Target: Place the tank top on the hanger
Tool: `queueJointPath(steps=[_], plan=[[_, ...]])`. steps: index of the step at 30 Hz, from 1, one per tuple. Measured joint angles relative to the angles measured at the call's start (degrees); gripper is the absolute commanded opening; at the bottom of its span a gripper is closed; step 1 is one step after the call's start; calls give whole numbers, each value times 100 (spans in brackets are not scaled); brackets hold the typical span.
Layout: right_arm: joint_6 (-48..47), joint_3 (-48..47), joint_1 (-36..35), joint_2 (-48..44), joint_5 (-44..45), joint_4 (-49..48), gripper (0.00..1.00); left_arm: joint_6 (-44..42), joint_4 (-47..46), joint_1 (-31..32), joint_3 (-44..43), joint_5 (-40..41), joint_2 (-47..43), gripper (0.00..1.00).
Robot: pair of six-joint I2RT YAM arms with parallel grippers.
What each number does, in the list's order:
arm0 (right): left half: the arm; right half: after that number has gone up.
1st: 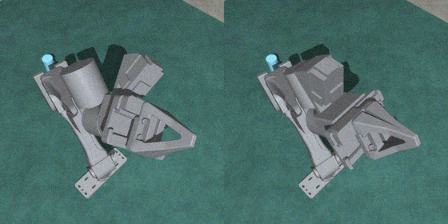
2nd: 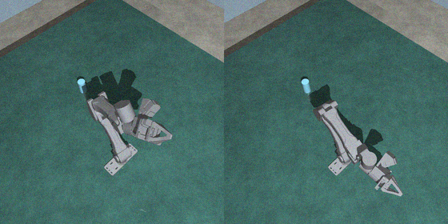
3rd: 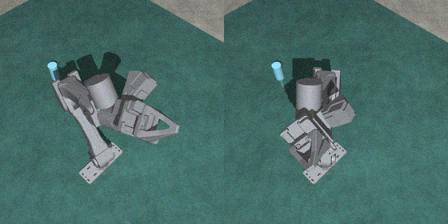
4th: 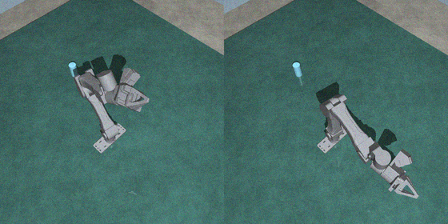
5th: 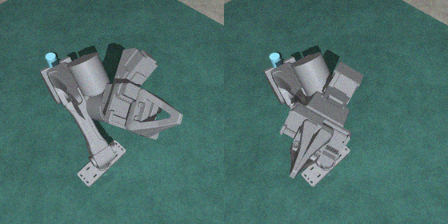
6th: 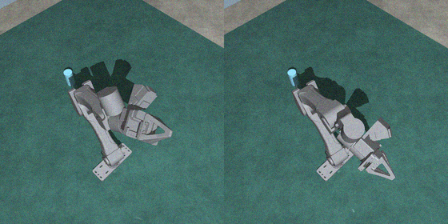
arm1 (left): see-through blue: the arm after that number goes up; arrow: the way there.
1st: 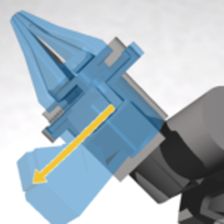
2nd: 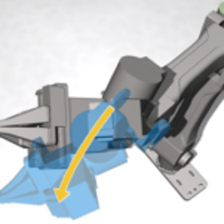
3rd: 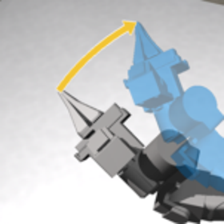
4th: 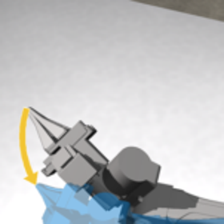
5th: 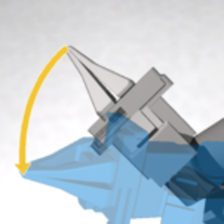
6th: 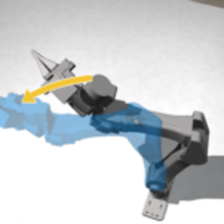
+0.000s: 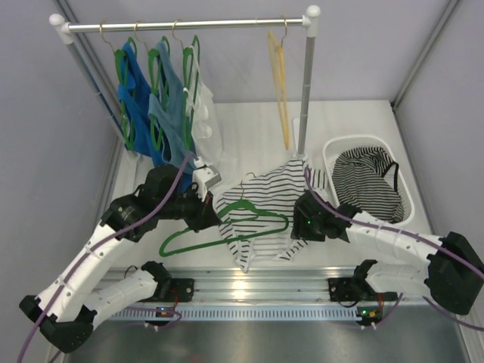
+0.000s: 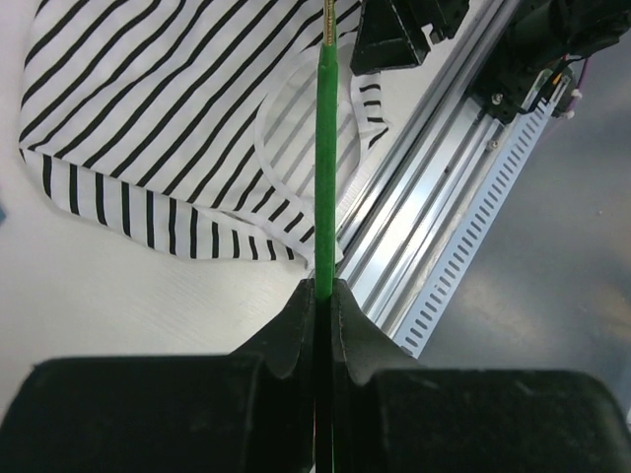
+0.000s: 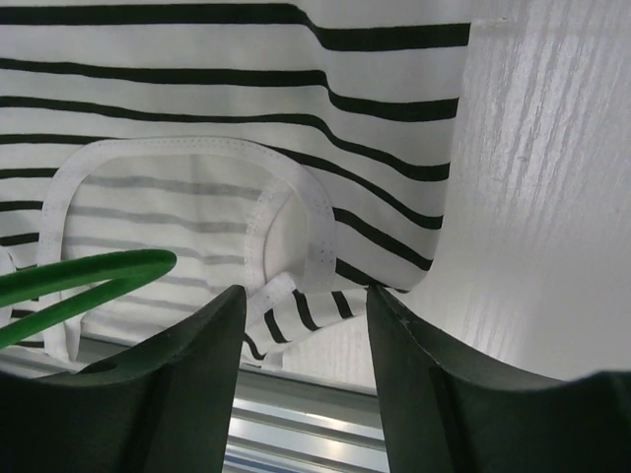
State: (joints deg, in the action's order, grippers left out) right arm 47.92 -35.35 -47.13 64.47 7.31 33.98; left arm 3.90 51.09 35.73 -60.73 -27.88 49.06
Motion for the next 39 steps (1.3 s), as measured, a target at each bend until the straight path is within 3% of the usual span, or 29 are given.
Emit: queueJointPath(steps=[4,11,16,28,39], plan=[[118,0,0,258,140,-199,51,-48,50,179,0,197,157,0],[225,55,0,492,286,-293,15,-92,50,348,0,330,339,0],[236,87,0,367,409,-212,1,-107,48,424,-2,321,450,0],[129,37,0,-367,490,120,0,-216,-175,597,42,177,774,0],[-74,-640,0,-754,476,400,0,-234,-916,601,555,-87,822,0]])
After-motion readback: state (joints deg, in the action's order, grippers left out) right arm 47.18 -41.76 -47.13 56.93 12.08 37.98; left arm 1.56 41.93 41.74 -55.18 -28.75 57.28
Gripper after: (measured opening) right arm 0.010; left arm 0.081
